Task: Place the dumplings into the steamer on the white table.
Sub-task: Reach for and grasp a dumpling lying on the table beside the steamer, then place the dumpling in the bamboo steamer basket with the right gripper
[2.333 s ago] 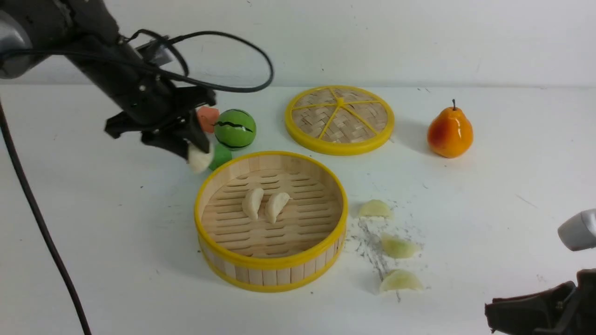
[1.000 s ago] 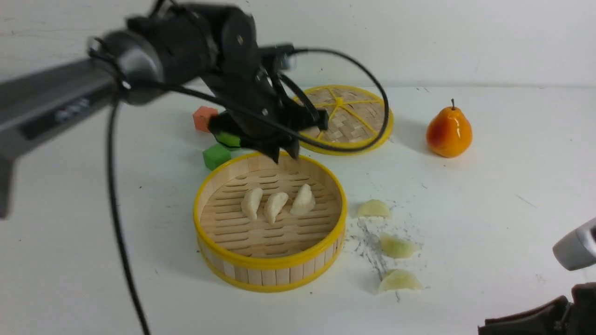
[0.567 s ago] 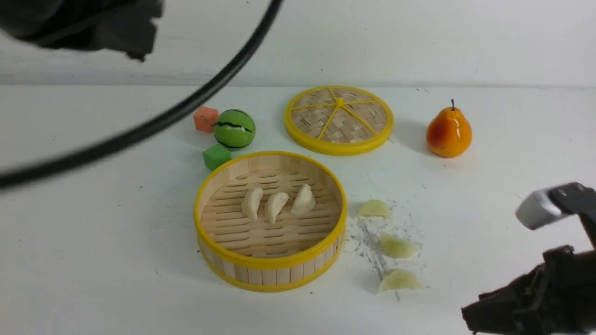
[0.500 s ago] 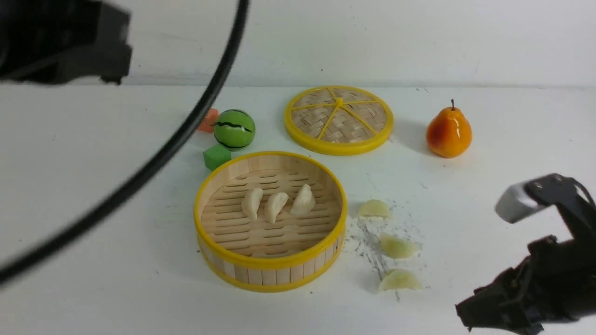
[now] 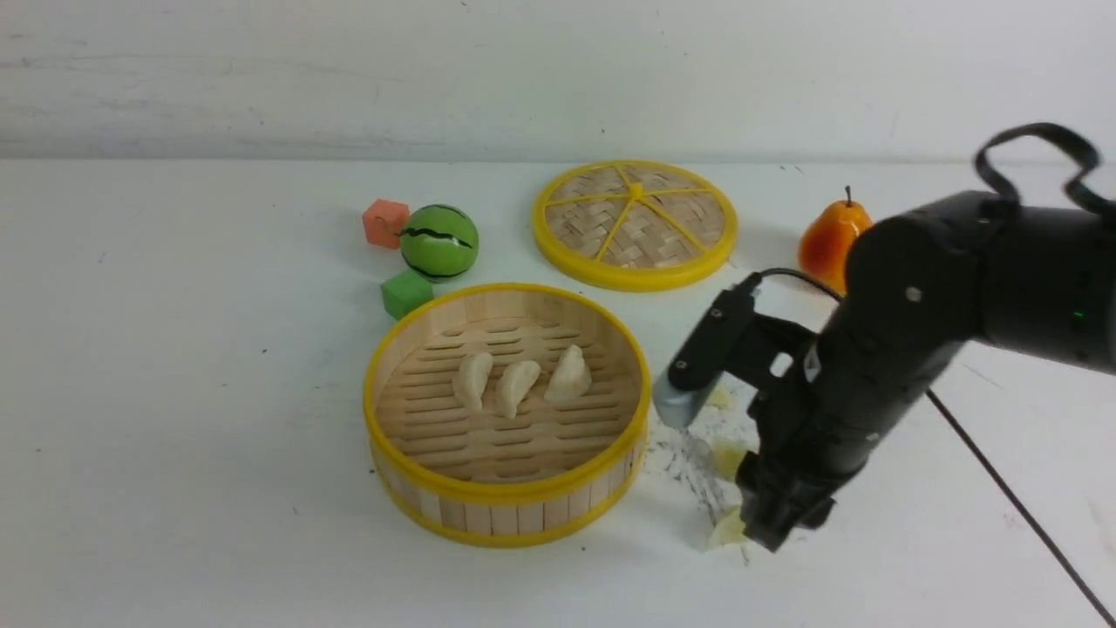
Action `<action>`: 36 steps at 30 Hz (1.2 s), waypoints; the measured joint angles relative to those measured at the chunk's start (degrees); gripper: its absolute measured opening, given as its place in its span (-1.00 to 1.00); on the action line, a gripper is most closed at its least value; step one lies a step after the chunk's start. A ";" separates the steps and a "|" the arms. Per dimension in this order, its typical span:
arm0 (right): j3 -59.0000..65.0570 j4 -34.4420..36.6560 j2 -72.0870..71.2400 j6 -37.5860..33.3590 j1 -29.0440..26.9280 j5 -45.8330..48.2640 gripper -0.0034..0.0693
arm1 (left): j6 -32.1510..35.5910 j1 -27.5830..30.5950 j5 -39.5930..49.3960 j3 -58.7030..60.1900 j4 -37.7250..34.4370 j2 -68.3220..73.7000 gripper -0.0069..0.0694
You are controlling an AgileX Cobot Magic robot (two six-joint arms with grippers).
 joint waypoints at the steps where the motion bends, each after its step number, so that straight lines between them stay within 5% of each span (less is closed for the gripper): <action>1: -0.65 -0.21 0.75 0.17 0.00 0.20 0.08 | -0.10 0.00 0.59 0.18 0.83 -0.24 -0.86; 11: -7.86 -1.11 12.76 0.65 0.00 4.65 0.01 | -0.56 0.00 2.58 2.72 8.95 -0.90 -0.86; 16: -8.29 2.03 13.15 1.96 0.00 6.94 -0.40 | -0.56 0.00 2.14 3.80 9.01 -0.90 -0.86; 30: -12.57 10.32 5.00 13.77 0.61 18.55 -0.39 | -0.97 0.00 8.51 3.90 5.99 -0.90 -0.86; 36: -23.92 9.25 7.41 19.49 6.84 18.25 -0.39 | -0.97 0.00 6.09 3.99 3.49 -0.90 -0.85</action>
